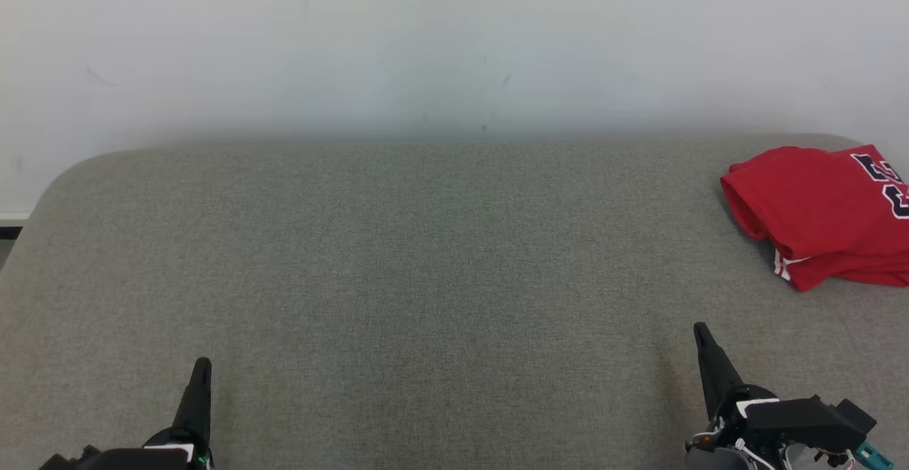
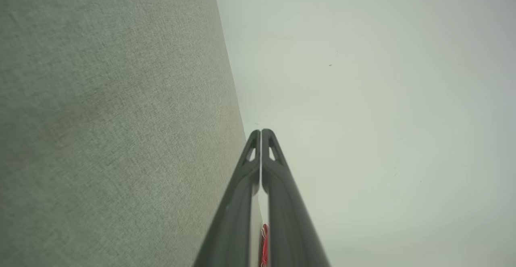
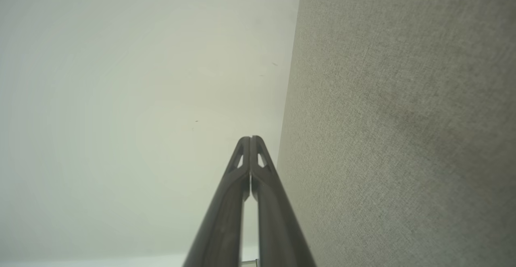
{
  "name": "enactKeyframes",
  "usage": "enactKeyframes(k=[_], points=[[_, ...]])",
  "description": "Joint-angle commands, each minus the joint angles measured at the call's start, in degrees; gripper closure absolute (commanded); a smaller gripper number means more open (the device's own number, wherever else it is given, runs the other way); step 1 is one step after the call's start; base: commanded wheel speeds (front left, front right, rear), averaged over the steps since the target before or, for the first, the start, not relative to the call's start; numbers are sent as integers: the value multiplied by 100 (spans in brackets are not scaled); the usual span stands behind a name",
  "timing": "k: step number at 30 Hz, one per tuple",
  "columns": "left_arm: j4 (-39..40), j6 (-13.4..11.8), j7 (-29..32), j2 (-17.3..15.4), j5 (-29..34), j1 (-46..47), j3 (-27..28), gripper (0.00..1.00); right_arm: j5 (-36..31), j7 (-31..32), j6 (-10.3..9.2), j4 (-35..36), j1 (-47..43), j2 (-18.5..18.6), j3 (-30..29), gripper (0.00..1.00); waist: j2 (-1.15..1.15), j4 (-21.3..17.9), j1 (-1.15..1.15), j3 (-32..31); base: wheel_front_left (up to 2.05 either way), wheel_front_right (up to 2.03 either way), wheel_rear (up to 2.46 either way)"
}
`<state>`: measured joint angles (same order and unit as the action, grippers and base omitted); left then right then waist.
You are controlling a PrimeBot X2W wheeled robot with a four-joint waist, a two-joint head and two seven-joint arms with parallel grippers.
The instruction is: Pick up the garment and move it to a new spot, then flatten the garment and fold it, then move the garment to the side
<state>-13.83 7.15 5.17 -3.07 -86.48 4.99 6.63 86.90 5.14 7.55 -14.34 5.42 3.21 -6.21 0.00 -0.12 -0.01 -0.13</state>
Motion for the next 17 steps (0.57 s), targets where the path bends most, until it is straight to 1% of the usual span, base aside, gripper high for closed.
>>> enactKeyframes(k=[1, 13, 17], points=[[-9, 51, 48, 13, -161, 90, 1, 100, 139, 47, -11, 34, 62, -26, -13, 100, 0, 2, 1, 4, 0, 0, 0], [-34, 42, 161, 27, -627, 166, -7, 100, 586, 162, -12, 44, 106, -50, -42, 100, 0, 12, 1, 31, 0, 0, 0], [-32, 42, 152, 25, -606, 163, -6, 100, 555, 161, -12, 41, 98, -49, -40, 100, 0, 12, 1, 31, 0, 0, 0]])
